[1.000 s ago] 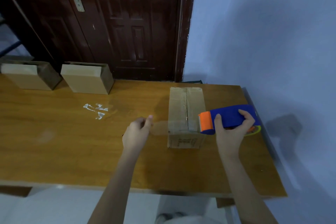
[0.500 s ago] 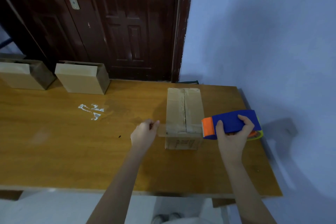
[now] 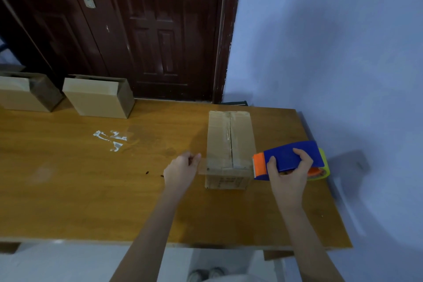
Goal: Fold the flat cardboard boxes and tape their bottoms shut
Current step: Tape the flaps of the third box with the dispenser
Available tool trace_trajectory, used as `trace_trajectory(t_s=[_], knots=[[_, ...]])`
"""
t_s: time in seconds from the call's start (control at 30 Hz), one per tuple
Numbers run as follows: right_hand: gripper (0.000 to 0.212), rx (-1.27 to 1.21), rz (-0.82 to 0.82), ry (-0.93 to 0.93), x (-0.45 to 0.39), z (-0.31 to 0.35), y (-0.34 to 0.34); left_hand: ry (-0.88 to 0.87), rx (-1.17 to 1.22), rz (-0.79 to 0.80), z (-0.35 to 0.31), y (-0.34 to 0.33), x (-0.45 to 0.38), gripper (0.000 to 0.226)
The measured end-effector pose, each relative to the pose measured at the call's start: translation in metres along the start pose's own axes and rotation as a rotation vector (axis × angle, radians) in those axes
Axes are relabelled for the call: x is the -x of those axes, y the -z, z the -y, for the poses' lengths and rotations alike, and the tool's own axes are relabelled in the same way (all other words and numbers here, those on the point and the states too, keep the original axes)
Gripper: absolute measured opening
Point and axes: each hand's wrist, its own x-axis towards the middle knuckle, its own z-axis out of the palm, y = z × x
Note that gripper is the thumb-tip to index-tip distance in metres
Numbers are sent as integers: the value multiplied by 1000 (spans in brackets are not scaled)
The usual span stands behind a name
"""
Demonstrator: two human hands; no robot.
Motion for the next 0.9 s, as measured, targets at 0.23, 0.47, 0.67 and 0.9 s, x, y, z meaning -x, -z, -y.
trace_trajectory(t_s=[0.23,0.47,0.67,0.9], knots=[[50,135,75,23,-1,-12,-5,17,-37,5,3,-11,-1,37],[48,250,83,105,-3,-15,-8,46,50,-10,4,-32,6,33],[47,303,96,143,-3,-15,-10,139,553,-11,-9,-52,21,25],[47,258,105,79,-5,-14,-9,459,896,-20,-19,-61,20,33]])
